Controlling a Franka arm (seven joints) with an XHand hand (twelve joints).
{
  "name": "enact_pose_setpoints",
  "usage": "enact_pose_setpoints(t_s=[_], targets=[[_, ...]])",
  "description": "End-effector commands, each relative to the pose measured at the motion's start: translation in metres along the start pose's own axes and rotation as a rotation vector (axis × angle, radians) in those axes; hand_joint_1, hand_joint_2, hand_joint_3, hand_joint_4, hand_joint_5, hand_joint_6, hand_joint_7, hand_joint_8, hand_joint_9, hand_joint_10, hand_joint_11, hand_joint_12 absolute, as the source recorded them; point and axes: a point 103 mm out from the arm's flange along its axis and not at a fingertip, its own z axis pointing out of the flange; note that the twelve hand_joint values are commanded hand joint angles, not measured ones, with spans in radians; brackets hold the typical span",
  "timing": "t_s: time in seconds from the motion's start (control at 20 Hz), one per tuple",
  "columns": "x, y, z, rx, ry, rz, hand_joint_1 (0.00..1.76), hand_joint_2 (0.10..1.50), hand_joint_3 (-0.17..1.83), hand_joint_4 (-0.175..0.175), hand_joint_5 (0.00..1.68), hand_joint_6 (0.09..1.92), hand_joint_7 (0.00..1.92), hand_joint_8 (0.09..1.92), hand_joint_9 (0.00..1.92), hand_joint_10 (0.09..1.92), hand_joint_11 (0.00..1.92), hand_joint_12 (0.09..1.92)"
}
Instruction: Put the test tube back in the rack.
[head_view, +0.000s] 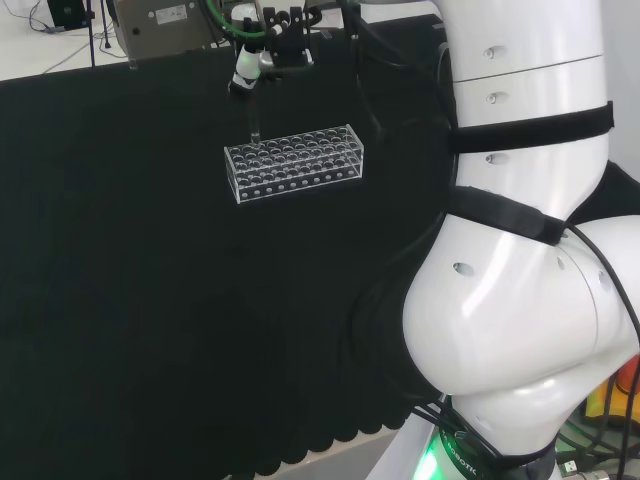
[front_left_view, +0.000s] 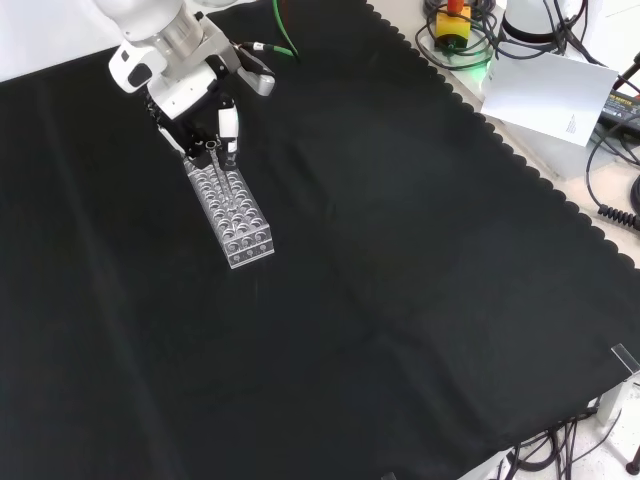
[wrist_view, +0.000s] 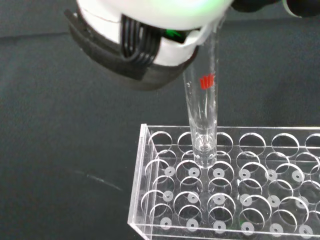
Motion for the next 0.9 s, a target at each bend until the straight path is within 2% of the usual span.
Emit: enact_pose_setpoints(t_s=[0.05, 0.4, 0.55, 0.9], targets=[[-0.003, 0.003, 0.003, 0.002, 0.006, 0.014, 1.24, 0.6, 0.62, -0.175, 1.58, 0.09, 1.91, 0.15, 1.82, 0.15, 1.46, 0.71], [-0.011, 0.007, 0.003, 0.011, 0.002, 0.031, 1.24, 0.6, 0.62, -0.175, 1.58, 0.09, 1.91, 0.15, 1.82, 0.15, 1.46, 0.71], [-0.019, 0.012, 0.005, 0.009, -0.01, 0.062, 1.24, 0.6, 0.62, -0.175, 1.58, 0.09, 1.91, 0.15, 1.82, 0.15, 1.46, 0.71], [-0.031, 0.017, 0.008, 0.009, -0.01, 0.093, 1.24, 0.6, 0.62, -0.175, 1.58, 0.09, 1.91, 0.14, 1.82, 0.15, 1.46, 0.71]])
